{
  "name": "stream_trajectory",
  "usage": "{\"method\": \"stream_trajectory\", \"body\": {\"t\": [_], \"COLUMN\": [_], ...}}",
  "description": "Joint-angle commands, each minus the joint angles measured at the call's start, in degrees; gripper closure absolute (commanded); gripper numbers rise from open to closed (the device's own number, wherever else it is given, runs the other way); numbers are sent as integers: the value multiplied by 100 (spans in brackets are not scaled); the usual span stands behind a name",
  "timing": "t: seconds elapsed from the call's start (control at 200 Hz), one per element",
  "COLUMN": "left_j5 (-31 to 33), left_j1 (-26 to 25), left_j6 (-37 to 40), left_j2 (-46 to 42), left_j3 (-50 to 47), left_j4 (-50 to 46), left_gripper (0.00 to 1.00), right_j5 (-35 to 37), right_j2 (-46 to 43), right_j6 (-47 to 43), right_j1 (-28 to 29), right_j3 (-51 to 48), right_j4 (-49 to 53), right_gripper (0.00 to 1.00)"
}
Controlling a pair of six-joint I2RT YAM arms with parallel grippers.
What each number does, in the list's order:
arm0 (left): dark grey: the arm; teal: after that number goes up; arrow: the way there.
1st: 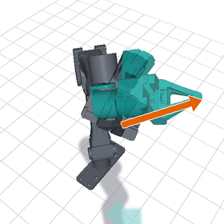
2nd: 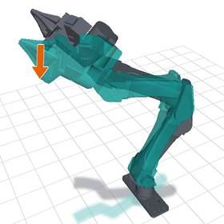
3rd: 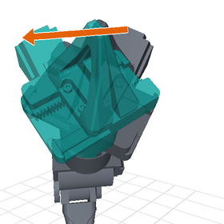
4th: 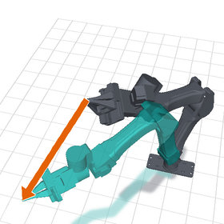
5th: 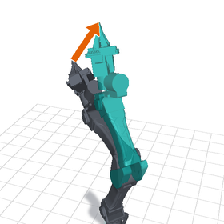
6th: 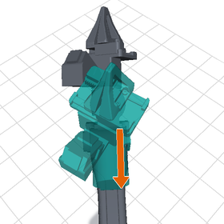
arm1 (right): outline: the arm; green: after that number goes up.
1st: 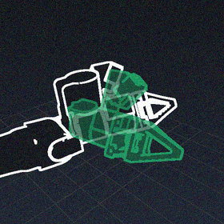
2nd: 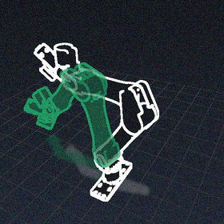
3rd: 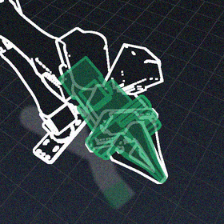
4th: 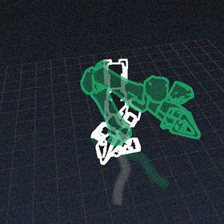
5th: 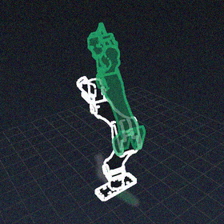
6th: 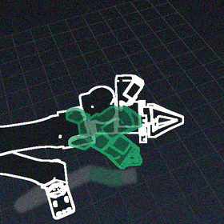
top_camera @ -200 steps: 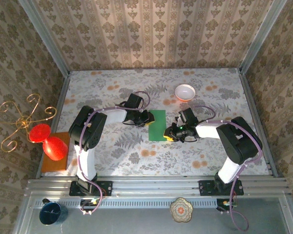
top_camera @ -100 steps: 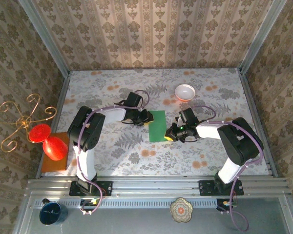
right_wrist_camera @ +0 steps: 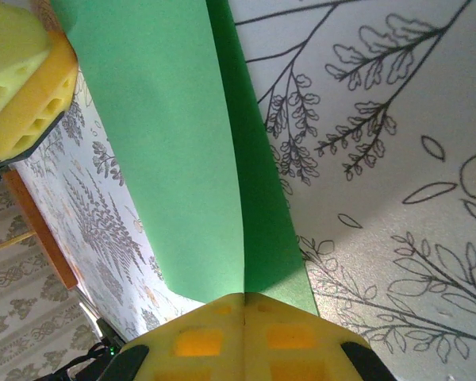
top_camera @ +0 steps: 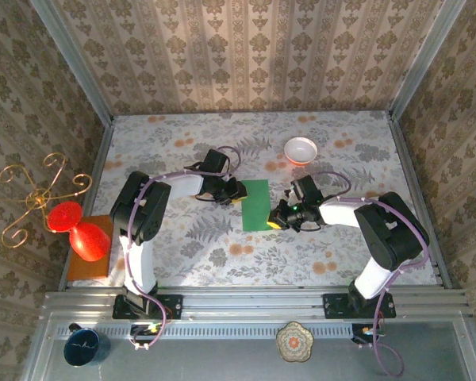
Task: Fold a paper plane with a square sheet of paper (pick it up from the middle)
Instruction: Fold the triangle a second time at the center of the table.
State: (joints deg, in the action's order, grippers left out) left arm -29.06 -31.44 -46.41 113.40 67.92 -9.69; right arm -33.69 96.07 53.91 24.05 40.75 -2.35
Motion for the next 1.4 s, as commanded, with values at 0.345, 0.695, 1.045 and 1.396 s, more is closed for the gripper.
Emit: {"method": "stream_trajectory", "body": {"t": [0.345,0.695,1.045,1.396], "left_j5": [-43,24,143,171], "left_j1": [-73,-90,-90,-90], "left_j6": [380,359,317,263], "left_j2": [-326,210,319,323], "left_j3": [168,379,292,209], "left_j4": [-43,-393,-503,-490], "left_gripper": [78,80,82,84], "right_j5": [55,-152,-477,-249], "right_j2": [-132,-203,73,634], "right_j6": [-214,-270,-282,-164], "right_j1": [11,16,125,274], "right_j3": [73,130,556,1096], "right_j4": [370,263,-55,-261], "right_gripper": [93,93,94,94]}}
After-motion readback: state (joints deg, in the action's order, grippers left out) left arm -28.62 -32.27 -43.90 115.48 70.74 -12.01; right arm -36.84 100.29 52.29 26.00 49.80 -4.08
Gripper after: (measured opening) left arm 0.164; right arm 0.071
